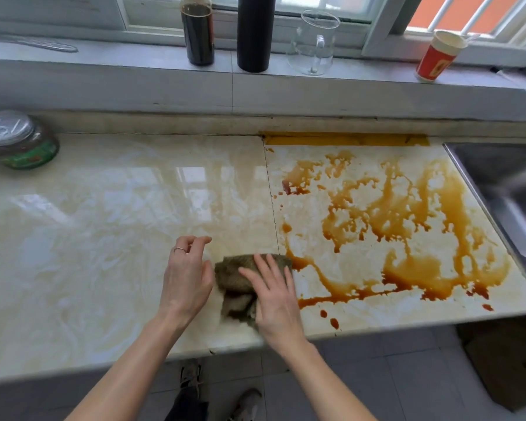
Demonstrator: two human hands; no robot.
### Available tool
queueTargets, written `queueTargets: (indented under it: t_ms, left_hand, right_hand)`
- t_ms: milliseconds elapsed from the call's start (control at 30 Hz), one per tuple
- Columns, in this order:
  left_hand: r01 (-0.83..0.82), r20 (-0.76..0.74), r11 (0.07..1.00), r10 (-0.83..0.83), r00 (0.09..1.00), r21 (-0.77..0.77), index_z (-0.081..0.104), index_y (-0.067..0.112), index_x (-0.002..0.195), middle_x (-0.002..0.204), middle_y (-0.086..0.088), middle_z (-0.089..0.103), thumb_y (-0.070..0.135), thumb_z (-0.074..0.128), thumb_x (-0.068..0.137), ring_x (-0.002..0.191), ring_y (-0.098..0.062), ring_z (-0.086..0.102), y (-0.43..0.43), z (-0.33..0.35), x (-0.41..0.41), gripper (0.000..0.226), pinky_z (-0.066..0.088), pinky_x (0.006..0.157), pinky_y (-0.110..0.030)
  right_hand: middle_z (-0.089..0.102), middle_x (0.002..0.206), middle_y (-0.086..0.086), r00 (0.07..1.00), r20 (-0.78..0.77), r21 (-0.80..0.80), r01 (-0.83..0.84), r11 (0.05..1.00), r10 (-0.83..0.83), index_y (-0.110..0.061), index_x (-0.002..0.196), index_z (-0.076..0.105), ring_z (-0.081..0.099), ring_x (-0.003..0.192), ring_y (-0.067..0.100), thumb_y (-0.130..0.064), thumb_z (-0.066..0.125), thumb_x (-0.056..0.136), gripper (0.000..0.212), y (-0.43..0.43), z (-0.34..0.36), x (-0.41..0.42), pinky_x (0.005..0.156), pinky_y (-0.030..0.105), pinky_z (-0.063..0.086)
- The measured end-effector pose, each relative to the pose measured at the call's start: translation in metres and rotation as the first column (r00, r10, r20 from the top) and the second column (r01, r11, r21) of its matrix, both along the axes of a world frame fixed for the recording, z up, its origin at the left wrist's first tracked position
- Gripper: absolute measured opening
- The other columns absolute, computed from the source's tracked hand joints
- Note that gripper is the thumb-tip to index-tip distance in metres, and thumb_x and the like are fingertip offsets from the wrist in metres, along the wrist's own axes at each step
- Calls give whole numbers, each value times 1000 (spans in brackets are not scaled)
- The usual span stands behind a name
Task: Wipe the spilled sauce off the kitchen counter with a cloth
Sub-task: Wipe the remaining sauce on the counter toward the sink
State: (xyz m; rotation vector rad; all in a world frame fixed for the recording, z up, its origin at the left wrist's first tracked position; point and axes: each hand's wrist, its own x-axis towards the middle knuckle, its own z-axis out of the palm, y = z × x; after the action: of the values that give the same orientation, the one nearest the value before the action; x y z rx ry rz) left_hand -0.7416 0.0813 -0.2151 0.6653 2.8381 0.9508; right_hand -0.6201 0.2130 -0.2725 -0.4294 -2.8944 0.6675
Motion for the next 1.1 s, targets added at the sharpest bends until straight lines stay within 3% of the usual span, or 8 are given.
queueTargets:
  t_ms: [100,300,500,633,700,800,933,1100]
  left_hand:
    - [3,-1,1000,-3,1000,5,56,9,121,115,-11,50,0,57,82,100,-27,56,3,0,3,40,52,77,-38]
    - [15,19,1000,-16,1000,10,56,9,121,116,-11,50,0,55,82,102,-27,55,10,-4,13,40,51,80,-38]
    - [40,12,999,-40,999,9,56,9,120,115,-11,50,-1,57,80,100,-29,56,12,-8,20,41,51,78,-40]
    - [54,-5,998,-53,999,14,57,8,120,114,-12,51,-1,56,81,99,-29,56,22,-4,25,40,50,79,-39]
    - [65,1,998,-65,998,7,56,8,121,116,-12,51,0,55,82,103,-29,55,29,-3,27,40,51,81,-39]
    - [113,12,993,-113,994,-17,55,9,124,123,-12,51,0,54,83,112,-29,51,37,-4,27,43,49,89,-40]
    - [127,27,990,-125,992,-67,52,8,128,130,-14,49,-2,53,81,118,-32,47,38,-6,27,48,46,95,-44]
    - [127,47,987,-123,991,-94,49,8,130,134,-13,45,0,52,83,118,-31,46,35,-6,30,47,47,93,-43]
  right_hand:
    - [22,160,-3,999,8,-64,51,997,-51,-31,145,42,5,150,14,-18,30,84,63,-1,9,-7,121,48,9]
    - [13,163,-5,981,60,94,-191,977,186,-38,151,29,3,150,15,-58,39,97,59,17,4,44,120,45,9]
    - [11,163,-6,982,119,86,-157,984,146,-39,151,29,1,150,16,-48,37,95,57,39,10,29,120,51,9]
    - [5,163,-8,983,126,-58,143,988,-135,-45,145,37,-11,149,15,-57,27,85,62,7,23,17,119,48,-11]
    - [8,163,-6,963,111,-79,253,964,-244,-44,144,40,-9,150,18,-62,26,89,60,-11,23,7,118,48,-12]
    - [24,160,1,985,48,27,165,986,-166,-36,143,43,9,150,28,-48,36,93,52,-20,12,12,116,56,6]
    - [33,157,-3,992,-10,18,-123,992,123,-31,141,47,17,148,22,-25,42,92,49,21,3,45,120,50,13]
    - [40,152,-1,997,-73,-47,32,998,-35,-24,139,51,24,146,19,-1,47,87,57,51,4,40,119,50,17]
